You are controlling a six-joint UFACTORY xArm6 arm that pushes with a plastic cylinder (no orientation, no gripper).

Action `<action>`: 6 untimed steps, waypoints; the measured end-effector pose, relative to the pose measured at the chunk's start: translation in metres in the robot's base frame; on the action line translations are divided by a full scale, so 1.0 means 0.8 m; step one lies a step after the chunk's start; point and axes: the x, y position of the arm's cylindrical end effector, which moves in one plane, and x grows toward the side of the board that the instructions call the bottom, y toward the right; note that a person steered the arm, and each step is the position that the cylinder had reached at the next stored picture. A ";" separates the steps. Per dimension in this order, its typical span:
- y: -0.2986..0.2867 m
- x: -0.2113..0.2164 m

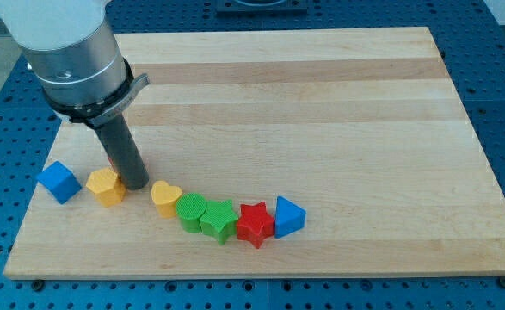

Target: Move the yellow heart above the green circle

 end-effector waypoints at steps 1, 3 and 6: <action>0.000 0.052; 0.005 0.072; 0.023 0.049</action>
